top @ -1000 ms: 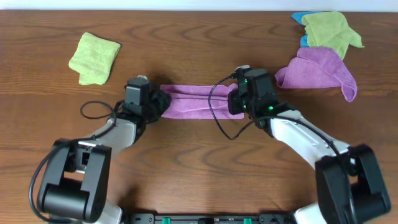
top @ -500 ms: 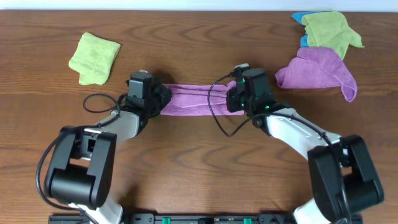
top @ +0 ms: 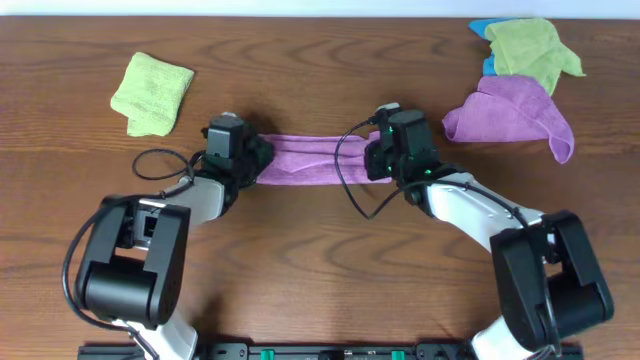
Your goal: Fold the cloth
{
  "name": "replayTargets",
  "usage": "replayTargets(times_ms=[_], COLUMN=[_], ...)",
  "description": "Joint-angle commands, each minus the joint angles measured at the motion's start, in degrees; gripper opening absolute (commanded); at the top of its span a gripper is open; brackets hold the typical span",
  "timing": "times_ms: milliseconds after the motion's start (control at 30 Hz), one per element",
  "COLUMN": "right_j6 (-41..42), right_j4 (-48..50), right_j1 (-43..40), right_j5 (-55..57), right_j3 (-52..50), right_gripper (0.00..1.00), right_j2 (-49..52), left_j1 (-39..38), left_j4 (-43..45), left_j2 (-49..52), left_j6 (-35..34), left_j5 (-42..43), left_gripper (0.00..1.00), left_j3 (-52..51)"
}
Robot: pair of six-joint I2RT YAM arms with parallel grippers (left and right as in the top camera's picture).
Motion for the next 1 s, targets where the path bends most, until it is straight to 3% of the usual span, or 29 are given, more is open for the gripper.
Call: replayTargets(times_ms=[0, 133, 233, 367, 600, 967], right_j6=[-0.92, -0.90, -0.87, -0.87, -0.59, -0.17], right_j4=[-0.35, -0.87, -1.70, -2.95, -6.14, -10.71], right_j1=[-0.52, -0.52, -0.52, -0.52, -0.52, -0.52], right_j5=[2.34, 1.84, 1.66, 1.64, -0.50, -0.96], right_j3=[-0.20, -0.20, -0.17, -0.17, -0.17, -0.17], right_gripper=[0.27, 0.35, 0.37, 0.38, 0.38, 0.37], right_j2=[0.37, 0.09, -0.87, -2.82, -6.36, -7.89], left_j1=[1.55, 2.43, 2.82, 2.89, 3.10, 3.15], left_j4=[-0.13, -0.11, -0.13, -0.13, -0.20, -1.62], left_j2=[0.72, 0.72, 0.44, -0.55, -2.89, -3.89], left_j6=[0.79, 0.83, 0.83, 1.27, 1.40, 1.18], left_j5=[-2.56, 0.09, 1.22, 1.55, 3.41, 5.42], left_gripper=[0.24, 0.40, 0.42, 0.52, 0.58, 0.59], left_j3=[1.11, 1.64, 1.73, 1.84, 2.89, 3.61])
